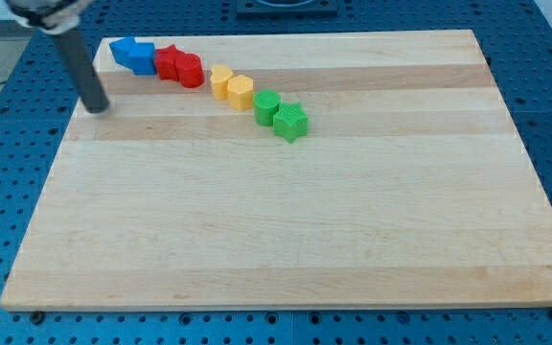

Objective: Separate the blue blocks

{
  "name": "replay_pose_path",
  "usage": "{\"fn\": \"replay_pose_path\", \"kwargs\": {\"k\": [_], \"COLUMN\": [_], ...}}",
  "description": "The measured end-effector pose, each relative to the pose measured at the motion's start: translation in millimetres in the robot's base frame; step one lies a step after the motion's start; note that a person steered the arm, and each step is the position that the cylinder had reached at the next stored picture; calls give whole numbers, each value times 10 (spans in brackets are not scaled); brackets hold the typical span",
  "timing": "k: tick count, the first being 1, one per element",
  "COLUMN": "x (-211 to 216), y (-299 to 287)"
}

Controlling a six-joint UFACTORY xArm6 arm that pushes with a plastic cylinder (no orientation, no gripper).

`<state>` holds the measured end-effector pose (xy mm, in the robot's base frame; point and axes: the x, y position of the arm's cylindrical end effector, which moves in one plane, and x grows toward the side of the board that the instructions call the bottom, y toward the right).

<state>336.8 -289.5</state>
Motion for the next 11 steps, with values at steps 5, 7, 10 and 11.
{"fn": "replay_pose_path", "kwargs": {"k": [5, 7, 10, 11], "x": [56, -1032, -1204, -1154], "y": [508, -123, 815, 748]}}
